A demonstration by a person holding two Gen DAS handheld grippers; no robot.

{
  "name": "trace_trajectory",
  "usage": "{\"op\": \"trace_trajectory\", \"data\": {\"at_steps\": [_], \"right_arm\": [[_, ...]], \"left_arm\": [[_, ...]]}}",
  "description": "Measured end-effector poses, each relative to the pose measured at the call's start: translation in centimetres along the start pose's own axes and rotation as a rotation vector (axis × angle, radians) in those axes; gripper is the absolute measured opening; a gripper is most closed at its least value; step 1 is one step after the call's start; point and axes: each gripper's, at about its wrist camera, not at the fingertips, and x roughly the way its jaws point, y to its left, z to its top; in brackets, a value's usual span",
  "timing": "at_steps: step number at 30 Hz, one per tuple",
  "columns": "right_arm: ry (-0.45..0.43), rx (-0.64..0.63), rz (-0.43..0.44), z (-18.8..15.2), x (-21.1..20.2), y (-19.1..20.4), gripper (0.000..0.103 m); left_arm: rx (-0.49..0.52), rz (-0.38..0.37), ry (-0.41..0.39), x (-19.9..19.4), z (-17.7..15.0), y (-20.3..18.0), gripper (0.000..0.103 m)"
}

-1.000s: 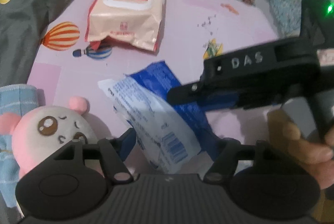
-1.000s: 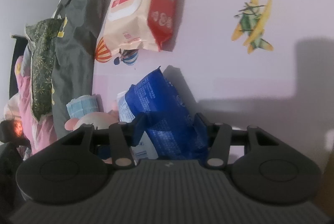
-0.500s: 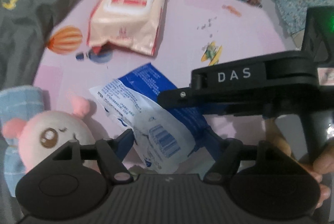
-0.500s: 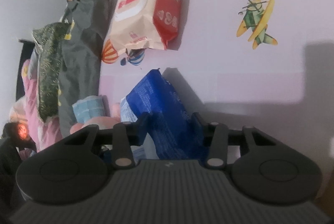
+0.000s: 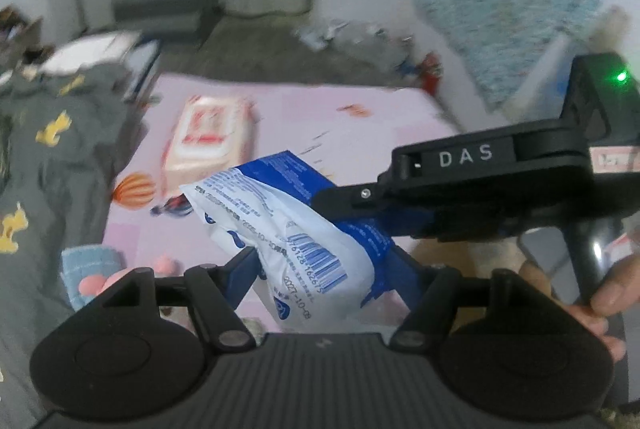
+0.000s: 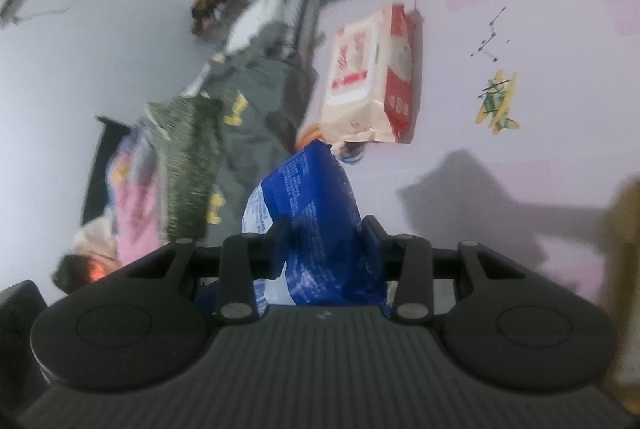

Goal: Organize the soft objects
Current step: 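Carry the wipes pack with the right gripper into the cardboard box and release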

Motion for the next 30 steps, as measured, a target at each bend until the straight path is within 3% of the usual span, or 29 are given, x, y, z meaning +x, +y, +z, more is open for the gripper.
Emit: {"op": "trace_trajectory", "data": {"at_steps": [7,14,19,23,26,30], "right_arm": [[-0.165,0.045,0.02,-6.7,-12.8,-3.0,0.038],[-0.305,0.144,-0.058,-14.1,-21.9,-9.2,0.038],[-0.294,0.229,-0.111,-17.0,-22.9,-14.5,0.039],[-0.204,0.308,-0.156,-18.2,-20.7,-18.6,0.039],[-0.138,0.333,-0.199,-18.6,-19.2,-20.5,0.039],[-0.146,0.309,-0.221,-18.9,-19.5,-20.8,0.039]], "left_arm": [[0.179,-0.119,-0.07,-4.3,-3.0,-9.8,0.071],[0.333,-0.216,-0.012,-2.7,-7.2,-18.5,0.071],[0.41,-0.221,0.117,1.2,-9.9,-21.9,0.072],[0.425,-0.171,0.183,3.5,-11.5,-21.8,0.068],[0.397,-0.209,0.177,2.6,-11.7,-20.2,0.068],[0.382,-0.217,0.102,-0.1,-11.7,-18.1,0.069]]}}
